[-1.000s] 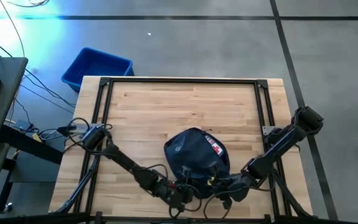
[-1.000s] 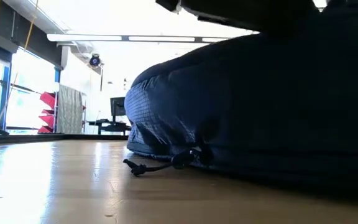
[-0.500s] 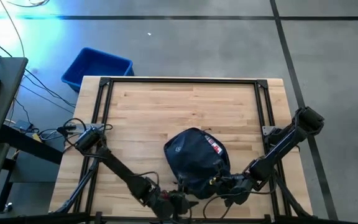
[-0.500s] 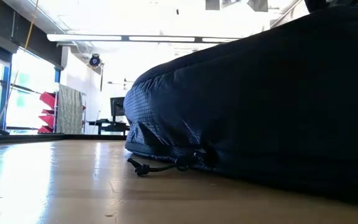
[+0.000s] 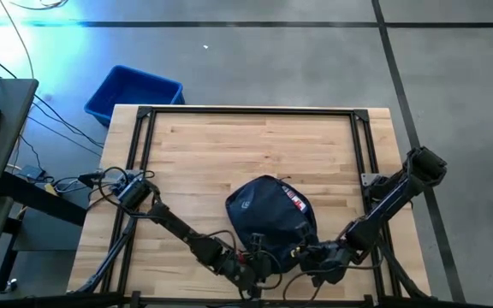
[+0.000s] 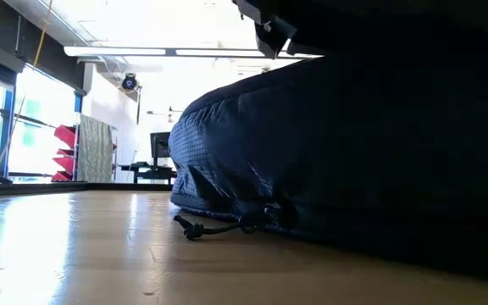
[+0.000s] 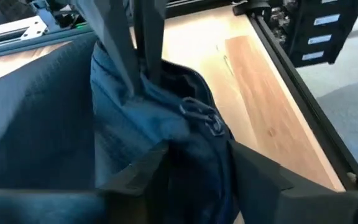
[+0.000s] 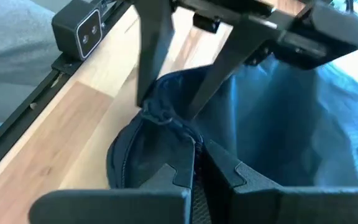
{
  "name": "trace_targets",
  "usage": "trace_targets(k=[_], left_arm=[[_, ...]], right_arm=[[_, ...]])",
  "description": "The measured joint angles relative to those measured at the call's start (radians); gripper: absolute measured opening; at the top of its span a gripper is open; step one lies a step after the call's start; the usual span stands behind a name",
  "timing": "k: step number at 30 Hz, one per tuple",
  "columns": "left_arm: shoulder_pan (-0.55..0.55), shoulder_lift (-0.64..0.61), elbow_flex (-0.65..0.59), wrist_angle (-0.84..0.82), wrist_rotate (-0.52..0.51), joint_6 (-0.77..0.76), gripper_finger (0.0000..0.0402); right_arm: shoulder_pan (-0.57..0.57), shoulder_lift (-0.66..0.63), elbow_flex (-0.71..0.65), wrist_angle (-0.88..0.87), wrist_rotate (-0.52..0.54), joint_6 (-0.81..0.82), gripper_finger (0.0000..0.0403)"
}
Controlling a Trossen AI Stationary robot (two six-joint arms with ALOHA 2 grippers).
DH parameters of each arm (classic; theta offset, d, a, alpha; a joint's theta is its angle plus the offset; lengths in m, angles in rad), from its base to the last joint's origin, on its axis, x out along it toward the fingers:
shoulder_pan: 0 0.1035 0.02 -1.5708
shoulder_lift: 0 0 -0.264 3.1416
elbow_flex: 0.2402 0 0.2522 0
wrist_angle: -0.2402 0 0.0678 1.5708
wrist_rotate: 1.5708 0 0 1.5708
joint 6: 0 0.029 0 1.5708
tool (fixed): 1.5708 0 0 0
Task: Unpack backpack
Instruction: Close the blue backpack
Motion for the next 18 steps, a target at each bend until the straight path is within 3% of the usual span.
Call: trace_targets(k=[5,12,18], left_arm=[[-0.005,-0.001,0.002,-0.091,-0.007,0.000,0.0015],[-0.041,-0.029,0.002,-0.194,-0.052,0.030,0.0003],[-0.086,-0.058,0.002,-0.415,-0.167,-0.002,0.0001]], right_arm=[[0.050,0.000,0.000,-0.074,-0.058,0.063,0.0000],[0.111,0.000,0.001,-0.421,0.018,0.336,0.0000],[0.151,-0.003,0.000,-0.772,0.103,0.591,0.0000]])
